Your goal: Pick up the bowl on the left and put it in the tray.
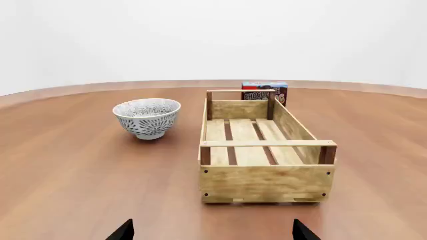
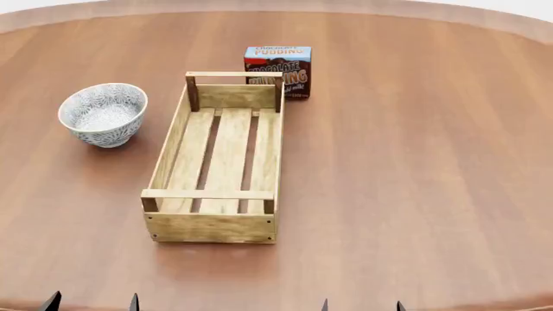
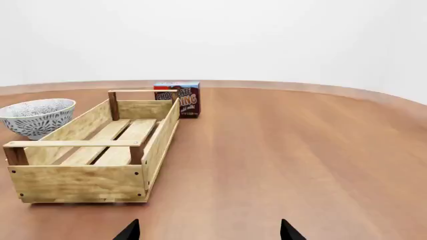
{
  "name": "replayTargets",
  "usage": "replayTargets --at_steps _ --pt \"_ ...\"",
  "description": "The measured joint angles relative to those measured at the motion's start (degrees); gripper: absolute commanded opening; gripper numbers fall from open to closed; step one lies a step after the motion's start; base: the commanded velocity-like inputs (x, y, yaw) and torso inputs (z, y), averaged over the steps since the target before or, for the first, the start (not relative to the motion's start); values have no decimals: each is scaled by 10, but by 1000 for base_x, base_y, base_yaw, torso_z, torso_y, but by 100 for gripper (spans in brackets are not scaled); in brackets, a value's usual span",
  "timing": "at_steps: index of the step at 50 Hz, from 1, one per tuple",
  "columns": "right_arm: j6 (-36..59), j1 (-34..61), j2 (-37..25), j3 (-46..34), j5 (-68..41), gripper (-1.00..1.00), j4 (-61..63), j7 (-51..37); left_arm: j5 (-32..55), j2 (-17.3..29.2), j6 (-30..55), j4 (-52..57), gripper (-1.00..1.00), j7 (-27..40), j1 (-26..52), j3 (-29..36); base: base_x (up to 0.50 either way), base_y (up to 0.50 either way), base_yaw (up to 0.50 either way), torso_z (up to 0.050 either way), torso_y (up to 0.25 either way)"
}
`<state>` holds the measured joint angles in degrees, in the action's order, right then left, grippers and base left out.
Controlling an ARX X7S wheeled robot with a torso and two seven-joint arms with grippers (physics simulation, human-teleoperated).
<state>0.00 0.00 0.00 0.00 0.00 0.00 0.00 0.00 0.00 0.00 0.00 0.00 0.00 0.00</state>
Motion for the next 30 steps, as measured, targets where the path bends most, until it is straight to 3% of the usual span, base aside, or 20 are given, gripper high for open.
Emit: replayTargets --at_steps 20,30 --pt "-10 8 -26 -27 -25 100 -21 -41 -24 28 7 5 100 56 8 37 0 0 0 0 0" --pt "31 1 -40 -47 -28 100 60 -59 -18 43 51 88 100 71 0 47 0 0 0 0 0"
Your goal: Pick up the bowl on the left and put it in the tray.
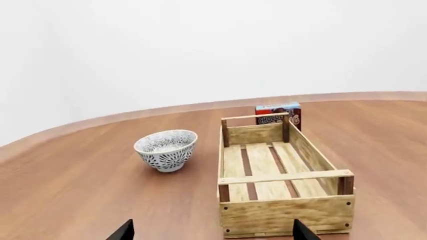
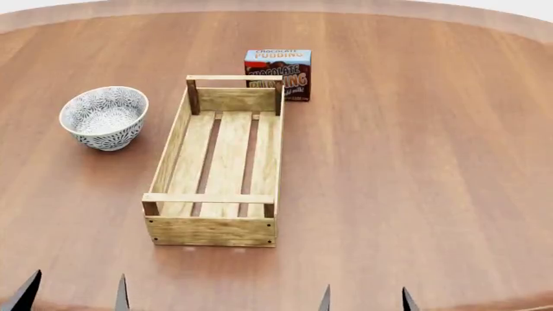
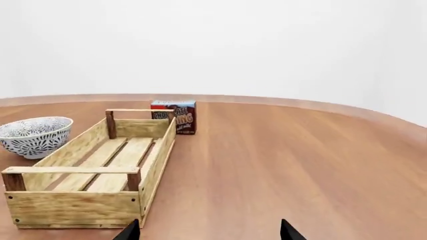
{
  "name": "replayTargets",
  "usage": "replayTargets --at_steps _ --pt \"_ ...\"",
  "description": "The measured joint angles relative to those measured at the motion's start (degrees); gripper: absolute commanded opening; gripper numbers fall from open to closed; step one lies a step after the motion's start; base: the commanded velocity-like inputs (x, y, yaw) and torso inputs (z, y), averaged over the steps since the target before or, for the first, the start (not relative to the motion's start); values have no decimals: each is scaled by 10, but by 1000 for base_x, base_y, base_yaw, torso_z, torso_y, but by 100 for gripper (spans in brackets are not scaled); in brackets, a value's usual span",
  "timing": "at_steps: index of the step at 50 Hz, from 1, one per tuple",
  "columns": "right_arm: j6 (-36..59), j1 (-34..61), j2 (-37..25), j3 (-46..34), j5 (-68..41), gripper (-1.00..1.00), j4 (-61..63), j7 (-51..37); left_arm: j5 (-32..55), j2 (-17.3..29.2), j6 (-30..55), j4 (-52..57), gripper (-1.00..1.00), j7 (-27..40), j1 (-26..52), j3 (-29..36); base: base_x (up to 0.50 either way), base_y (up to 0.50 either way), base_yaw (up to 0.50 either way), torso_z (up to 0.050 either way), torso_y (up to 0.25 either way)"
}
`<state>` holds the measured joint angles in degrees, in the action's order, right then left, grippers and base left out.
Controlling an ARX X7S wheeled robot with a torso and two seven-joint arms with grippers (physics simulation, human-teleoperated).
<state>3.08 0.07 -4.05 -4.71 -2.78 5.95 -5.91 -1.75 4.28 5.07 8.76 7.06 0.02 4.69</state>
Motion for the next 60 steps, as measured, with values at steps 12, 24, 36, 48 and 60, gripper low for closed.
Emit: replayTargets --at_steps 12,24,36,48,60 --pt "74 -11 -15 -23 4 100 154 -17 15 15 53 131 100 10 -17 7 0 0 0 0 0" --pt "112 -14 -26 -36 4 100 242 -31 34 27 105 245 100 18 -28 14 0 0 0 0 0" --pt "115 -12 -34 -42 -1 100 274 -45 47 37 129 299 100 27 -31 19 14 0 0 0 0" --pt "108 -12 -42 -47 -9 100 280 -54 53 46 135 314 100 36 -32 25 469 0 0 0 0" --pt "109 -12 -49 -52 -16 100 281 -62 56 53 136 321 100 44 -35 31 500 0 0 0 0"
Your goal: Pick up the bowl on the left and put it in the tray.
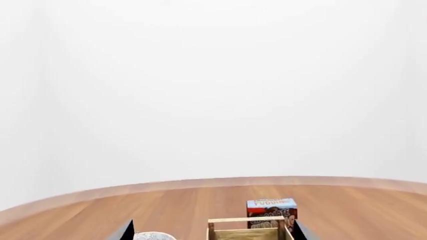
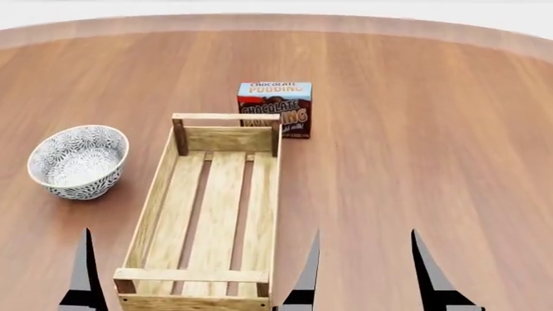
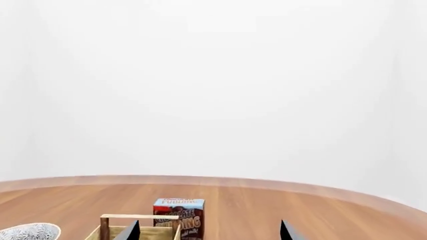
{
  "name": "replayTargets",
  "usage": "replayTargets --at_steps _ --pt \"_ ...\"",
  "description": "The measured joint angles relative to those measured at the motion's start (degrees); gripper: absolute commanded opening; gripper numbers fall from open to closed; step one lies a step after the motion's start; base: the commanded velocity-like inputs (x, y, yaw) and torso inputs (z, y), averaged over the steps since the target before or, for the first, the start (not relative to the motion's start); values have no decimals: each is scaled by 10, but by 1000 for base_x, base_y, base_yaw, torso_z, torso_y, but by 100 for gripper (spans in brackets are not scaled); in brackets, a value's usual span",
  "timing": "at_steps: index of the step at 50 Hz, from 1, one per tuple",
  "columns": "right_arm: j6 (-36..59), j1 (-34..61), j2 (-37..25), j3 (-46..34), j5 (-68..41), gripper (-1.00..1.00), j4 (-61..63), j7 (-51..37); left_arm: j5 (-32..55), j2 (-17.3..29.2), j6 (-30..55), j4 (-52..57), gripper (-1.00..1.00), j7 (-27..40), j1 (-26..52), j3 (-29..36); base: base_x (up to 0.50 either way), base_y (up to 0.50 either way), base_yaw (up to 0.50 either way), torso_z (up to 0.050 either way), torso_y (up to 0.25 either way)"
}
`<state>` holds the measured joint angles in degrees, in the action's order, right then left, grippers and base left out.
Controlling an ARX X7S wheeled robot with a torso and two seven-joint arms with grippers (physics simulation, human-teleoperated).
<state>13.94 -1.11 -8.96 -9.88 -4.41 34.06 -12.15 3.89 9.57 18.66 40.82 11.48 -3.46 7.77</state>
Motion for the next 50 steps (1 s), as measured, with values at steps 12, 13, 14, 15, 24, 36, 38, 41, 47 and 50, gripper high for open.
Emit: replayTargets --at_steps 12,13,14,15,24,36,38,41,47,50 --pt "1 1 -7 -3 -7 100 -1 -7 4 7 5 8 100 8 -1 5 500 0 0 0 0" --pt "1 1 -7 -4 -7 100 -1 -7 4 7 5 8 100 8 -1 6 500 0 0 0 0" --pt "1 1 -8 -4 -8 100 -1 -8 5 8 5 8 100 9 -1 6 500 0 0 0 0" --pt "1 1 -8 -4 -8 100 -1 -9 5 8 6 9 100 10 -1 6 500 0 0 0 0" --pt "1 2 -12 -8 -11 100 -2 -13 9 12 7 10 100 15 -1 8 500 0 0 0 2" --pt "2 4 -18 -12 -12 100 -3 -21 15 18 9 12 100 21 0 9 204 44 0 0 0" --pt "5 5 -20 -13 -9 100 -4 -23 17 18 9 12 100 21 1 10 0 500 0 0 0" --pt "9 6 -22 -16 -7 100 -3 -26 18 19 9 13 100 23 1 11 0 500 0 0 0" --pt "14 7 -25 -20 -5 100 -3 -29 20 22 12 14 100 27 2 12 0 500 0 0 0" --pt "15 7 -26 -21 -5 100 -2 -30 20 23 14 14 100 29 3 12 0 500 0 0 0"
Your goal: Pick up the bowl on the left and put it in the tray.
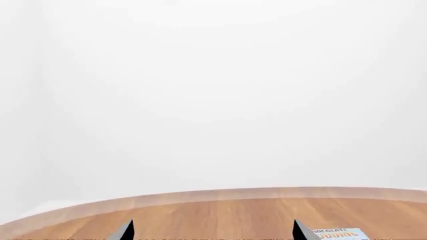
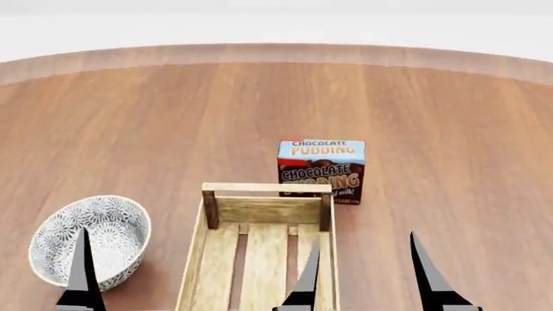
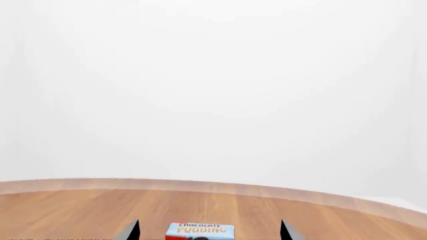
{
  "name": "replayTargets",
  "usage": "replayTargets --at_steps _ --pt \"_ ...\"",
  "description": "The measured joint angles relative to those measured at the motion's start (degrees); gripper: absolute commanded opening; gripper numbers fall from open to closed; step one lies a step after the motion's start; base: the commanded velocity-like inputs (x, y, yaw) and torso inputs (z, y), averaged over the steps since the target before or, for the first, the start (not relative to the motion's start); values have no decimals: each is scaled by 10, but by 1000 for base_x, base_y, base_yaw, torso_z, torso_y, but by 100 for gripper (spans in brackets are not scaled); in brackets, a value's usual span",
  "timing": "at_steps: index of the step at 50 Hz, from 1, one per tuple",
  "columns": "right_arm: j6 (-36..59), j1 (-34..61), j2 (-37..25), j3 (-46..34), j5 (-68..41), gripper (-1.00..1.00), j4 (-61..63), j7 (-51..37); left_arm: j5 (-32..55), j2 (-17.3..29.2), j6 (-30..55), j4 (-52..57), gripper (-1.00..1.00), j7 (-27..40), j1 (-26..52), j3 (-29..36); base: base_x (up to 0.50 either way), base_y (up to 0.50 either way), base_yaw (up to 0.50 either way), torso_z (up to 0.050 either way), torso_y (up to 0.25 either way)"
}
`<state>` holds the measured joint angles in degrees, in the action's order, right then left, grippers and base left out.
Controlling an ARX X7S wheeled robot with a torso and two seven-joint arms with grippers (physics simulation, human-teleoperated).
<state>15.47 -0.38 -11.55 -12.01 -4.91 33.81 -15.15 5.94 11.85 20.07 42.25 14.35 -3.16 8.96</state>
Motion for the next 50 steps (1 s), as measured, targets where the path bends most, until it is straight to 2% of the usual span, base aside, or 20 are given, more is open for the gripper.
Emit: replayTargets --at_steps 14,18,50 --pt "3 0 -5 -4 -3 100 2 -6 4 6 10 6 100 8 2 3 0 500 0 0 0" --pt "-1 -1 -4 -4 -9 100 2 -7 6 7 12 7 100 10 3 2 0 24 0 0 0" --pt "-17 -1 -15 -6 -25 100 -2 -19 30 16 25 15 100 22 9 3 0 0 0 50 0"
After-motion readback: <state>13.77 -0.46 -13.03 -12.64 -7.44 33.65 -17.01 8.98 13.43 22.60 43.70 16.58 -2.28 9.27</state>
